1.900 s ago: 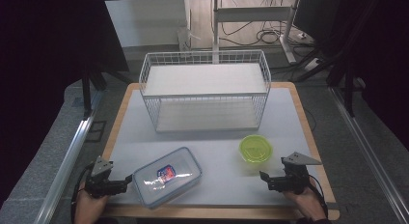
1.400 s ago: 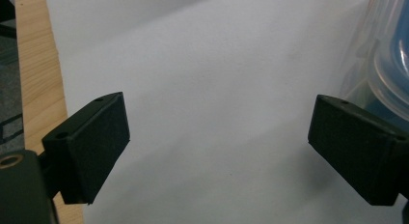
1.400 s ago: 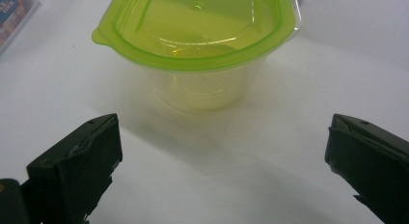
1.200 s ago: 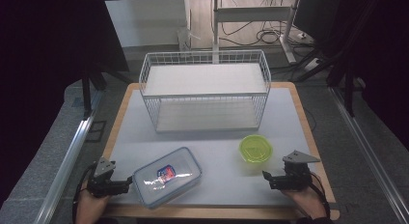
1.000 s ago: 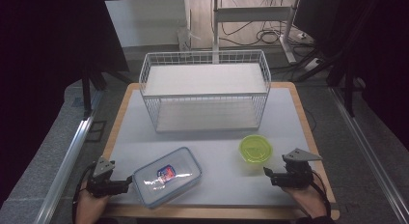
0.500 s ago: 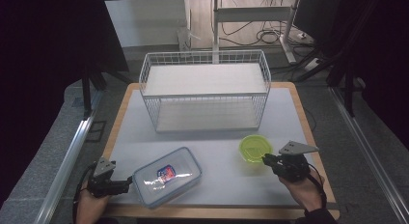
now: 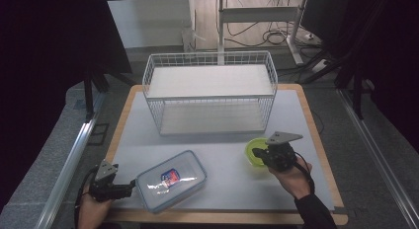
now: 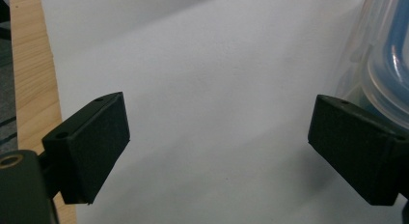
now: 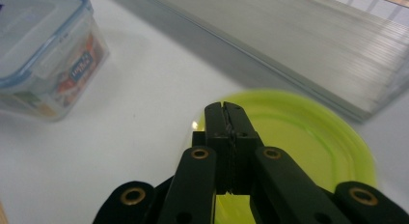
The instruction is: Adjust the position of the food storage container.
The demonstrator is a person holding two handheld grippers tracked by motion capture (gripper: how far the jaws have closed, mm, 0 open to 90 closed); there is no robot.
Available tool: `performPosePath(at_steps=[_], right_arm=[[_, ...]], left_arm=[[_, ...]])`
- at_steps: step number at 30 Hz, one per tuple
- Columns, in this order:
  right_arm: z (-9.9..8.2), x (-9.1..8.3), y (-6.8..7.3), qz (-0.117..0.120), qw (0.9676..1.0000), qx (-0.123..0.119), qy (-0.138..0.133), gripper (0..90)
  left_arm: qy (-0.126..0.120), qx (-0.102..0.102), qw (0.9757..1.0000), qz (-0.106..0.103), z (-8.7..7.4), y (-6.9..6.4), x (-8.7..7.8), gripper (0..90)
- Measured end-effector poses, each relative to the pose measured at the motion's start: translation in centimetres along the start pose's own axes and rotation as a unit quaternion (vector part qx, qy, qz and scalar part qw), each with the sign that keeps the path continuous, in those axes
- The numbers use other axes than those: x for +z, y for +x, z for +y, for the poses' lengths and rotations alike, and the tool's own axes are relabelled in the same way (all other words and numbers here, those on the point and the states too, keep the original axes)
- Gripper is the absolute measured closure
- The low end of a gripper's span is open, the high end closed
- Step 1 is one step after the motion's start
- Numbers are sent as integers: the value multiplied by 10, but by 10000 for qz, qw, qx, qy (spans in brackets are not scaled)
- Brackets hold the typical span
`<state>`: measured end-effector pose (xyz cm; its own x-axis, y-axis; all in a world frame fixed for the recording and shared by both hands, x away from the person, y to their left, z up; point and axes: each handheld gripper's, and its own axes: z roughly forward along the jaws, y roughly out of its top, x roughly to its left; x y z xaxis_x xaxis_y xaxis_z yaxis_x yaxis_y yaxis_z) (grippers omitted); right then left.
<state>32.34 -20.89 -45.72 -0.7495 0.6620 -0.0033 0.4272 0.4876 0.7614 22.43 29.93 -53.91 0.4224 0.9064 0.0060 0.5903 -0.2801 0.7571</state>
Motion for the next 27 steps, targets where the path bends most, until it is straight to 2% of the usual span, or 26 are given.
performPosePath(at_steps=[4, 6, 10, 13, 17, 27], right_arm=[[15, 23, 3, 118, 9998, -139, 123, 899], [18, 27, 4, 125, 9996, -179, 158, 899], [25, 44, 9, 108, 9987, -358, 354, 898], [24, 49, 9, 36, 9982, -389, 465, 898], [22, 49, 6, 42, 9983, -312, 484, 899], [16, 42, 1, -156, 9977, -307, 587, 900]], left_arm=[[14, 18, 10000, -11, 0, 0, 0, 74], [15, 22, 10000, -14, 0, 0, 0, 74], [11, 23, 10000, -20, 0, 0, 0, 73], [10, 26, 10000, -25, 0, -1, 0, 72], [30, 36, 10000, -37, 0, -1, 1, 71], [63, 47, 10000, -48, 0, -1, 2, 70]])
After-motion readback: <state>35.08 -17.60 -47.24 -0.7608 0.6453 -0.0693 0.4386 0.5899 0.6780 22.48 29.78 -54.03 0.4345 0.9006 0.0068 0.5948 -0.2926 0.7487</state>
